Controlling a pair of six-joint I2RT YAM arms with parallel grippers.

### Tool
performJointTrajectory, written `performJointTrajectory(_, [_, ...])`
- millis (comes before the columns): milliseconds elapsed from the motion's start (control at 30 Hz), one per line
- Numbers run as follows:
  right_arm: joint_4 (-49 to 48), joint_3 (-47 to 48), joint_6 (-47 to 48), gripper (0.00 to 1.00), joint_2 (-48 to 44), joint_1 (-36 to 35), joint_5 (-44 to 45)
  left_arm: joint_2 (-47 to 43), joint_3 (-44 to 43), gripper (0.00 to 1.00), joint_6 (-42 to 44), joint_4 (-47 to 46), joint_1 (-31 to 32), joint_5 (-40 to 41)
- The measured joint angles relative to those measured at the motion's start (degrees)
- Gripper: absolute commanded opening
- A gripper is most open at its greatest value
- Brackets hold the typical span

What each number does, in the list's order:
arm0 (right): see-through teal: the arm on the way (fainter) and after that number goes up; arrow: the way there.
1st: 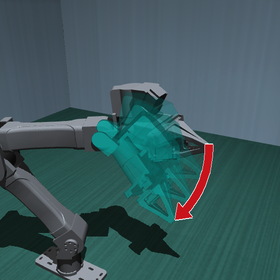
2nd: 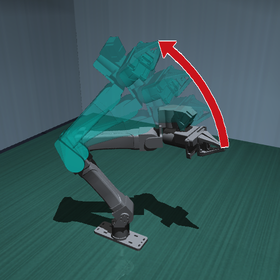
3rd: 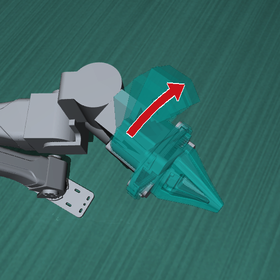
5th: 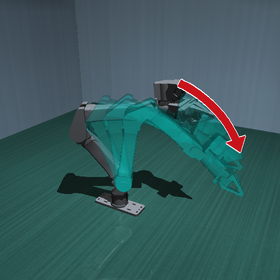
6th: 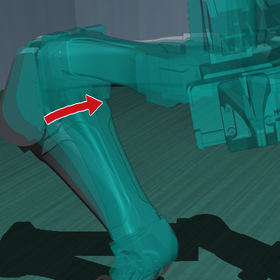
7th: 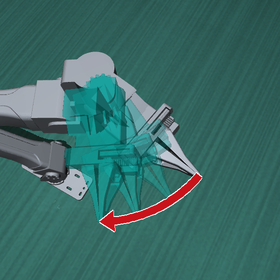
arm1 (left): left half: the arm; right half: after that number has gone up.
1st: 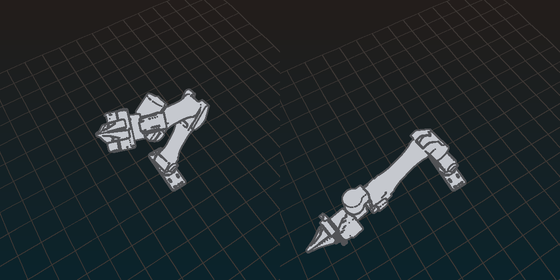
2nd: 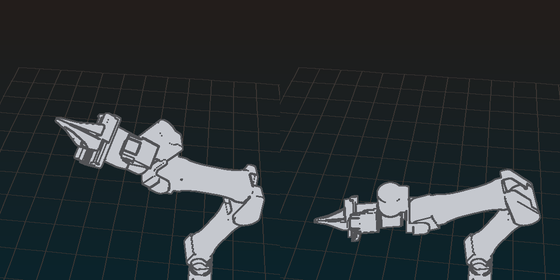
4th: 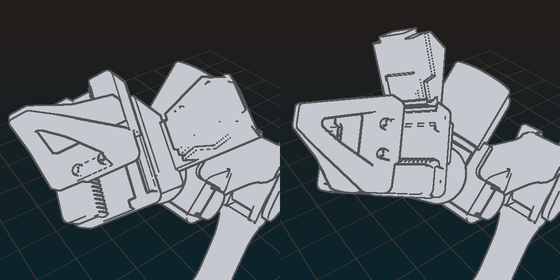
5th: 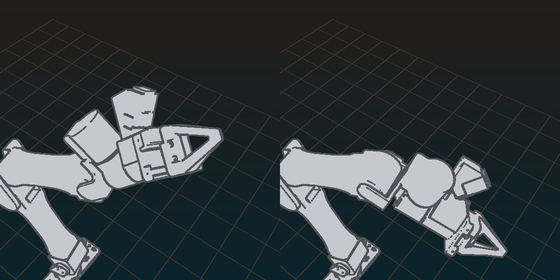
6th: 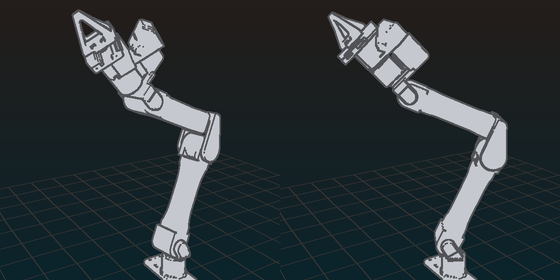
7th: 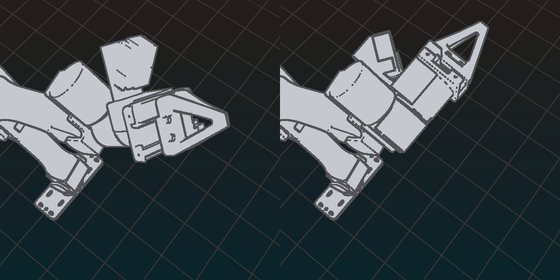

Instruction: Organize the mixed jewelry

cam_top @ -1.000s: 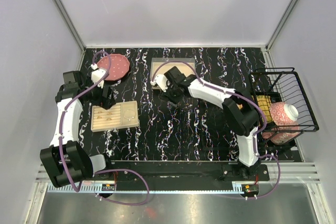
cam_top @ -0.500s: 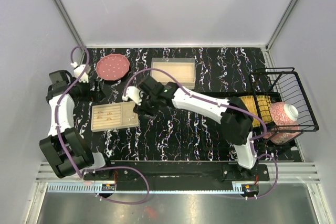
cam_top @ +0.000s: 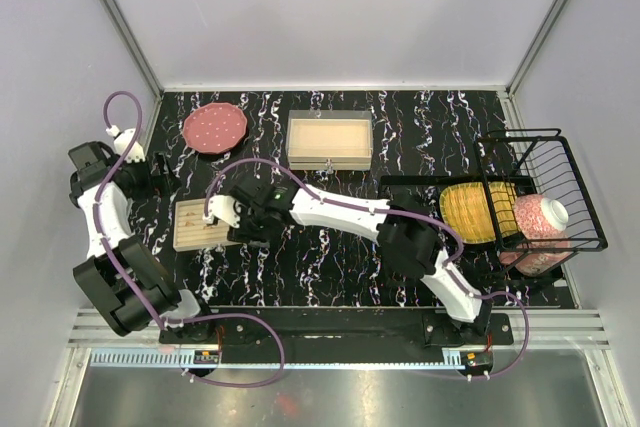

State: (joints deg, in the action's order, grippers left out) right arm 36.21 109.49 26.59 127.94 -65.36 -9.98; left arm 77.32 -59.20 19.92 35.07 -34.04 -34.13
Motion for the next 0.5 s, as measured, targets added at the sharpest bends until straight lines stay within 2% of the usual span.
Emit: performJointTrajectory(500, [-1.27, 9.05, 1.25, 0.54, 8.02, -0.48, 0.35, 0.0, 0.02, 0.99, 1.7, 0.0, -1.81, -0.44])
